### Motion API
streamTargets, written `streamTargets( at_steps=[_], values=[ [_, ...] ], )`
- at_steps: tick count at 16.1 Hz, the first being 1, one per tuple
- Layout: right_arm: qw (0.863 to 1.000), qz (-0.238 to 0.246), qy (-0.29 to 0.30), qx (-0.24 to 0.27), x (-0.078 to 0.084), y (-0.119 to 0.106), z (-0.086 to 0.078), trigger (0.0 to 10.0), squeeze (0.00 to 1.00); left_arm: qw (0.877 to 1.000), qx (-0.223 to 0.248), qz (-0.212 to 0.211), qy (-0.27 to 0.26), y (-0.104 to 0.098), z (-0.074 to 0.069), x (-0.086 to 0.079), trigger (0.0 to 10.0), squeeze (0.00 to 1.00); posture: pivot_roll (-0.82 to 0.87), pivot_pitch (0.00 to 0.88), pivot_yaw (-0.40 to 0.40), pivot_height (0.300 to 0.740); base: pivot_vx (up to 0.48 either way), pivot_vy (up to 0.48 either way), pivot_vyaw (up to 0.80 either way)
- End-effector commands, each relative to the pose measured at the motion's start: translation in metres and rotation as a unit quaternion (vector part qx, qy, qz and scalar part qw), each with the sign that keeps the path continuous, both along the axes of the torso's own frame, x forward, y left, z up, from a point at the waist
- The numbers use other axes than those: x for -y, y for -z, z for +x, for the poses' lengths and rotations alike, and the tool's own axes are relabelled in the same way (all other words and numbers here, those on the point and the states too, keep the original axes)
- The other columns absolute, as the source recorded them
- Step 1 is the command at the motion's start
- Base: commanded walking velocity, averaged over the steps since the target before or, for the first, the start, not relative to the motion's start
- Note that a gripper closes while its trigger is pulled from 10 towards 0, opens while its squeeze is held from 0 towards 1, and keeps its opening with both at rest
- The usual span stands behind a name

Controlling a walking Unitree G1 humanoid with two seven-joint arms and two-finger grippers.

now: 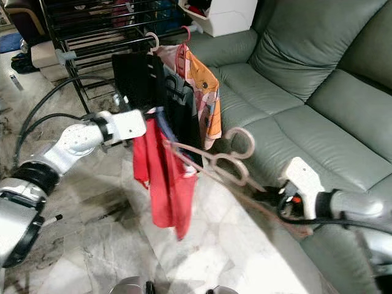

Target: Hang hanger

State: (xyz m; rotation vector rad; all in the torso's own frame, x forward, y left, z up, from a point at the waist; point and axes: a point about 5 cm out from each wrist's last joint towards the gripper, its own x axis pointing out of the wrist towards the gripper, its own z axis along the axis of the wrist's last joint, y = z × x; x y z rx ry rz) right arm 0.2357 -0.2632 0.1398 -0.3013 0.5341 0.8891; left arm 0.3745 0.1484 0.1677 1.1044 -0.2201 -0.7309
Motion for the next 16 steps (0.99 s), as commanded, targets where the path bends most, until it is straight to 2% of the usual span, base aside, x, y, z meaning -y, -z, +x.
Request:
streamTargets(
  at_steps=[1,4,7,8,11,14,16],
  values=[
    [1.0,0.002,-0.009,0.01,0.002,-0.008,0.002,10.0,0.0,1.0,0.016,0.011,-0.006,-0.008,0.004,-0.002,10.0,0.0,-0.05,0.0,0.015,0.74,0.0,0.0,0.0],
    [1.0,0.003,-0.021,0.008,0.003,-0.013,-0.001,10.0,0.0,1.0,0.008,0.013,-0.018,-0.001,0.003,-0.007,10.0,0.0,-0.05,0.0,0.015,0.74,0.0,0.0,0.0],
    [1.0,-0.003,-0.02,0.008,0.003,-0.008,-0.001,10.0,0.0,1.0,0.011,-0.002,-0.005,-0.002,0.002,-0.001,10.0,0.0,-0.05,0.0,0.014,0.74,0.0,0.0,0.0],
    [1.0,-0.01,-0.023,0.007,0.001,-0.003,0.0,10.0,0.0,0.999,0.012,-0.027,0.021,-0.006,0.0,0.008,10.0,0.0,-0.05,0.0,0.012,0.74,0.0,0.0,0.0],
    [1.0,-0.015,-0.024,0.008,0.001,-0.001,0.002,10.0,0.0,0.998,-0.004,-0.047,0.051,-0.008,-0.004,0.014,10.0,0.0,-0.05,0.0,0.011,0.74,0.0,0.0,0.0],
    [0.999,-0.029,-0.018,0.023,0.007,-0.006,0.005,10.0,0.0,0.998,-0.013,-0.039,0.054,-0.002,-0.006,0.013,10.0,0.0,-0.05,0.0,0.013,0.74,0.0,0.0,0.0],
    [0.998,-0.051,-0.024,0.031,0.01,-0.012,0.004,10.0,0.0,0.999,-0.015,-0.021,0.027,0.005,-0.004,0.006,10.0,0.0,-0.06,0.0,0.017,0.74,0.0,0.0,0.0]
  ],
)
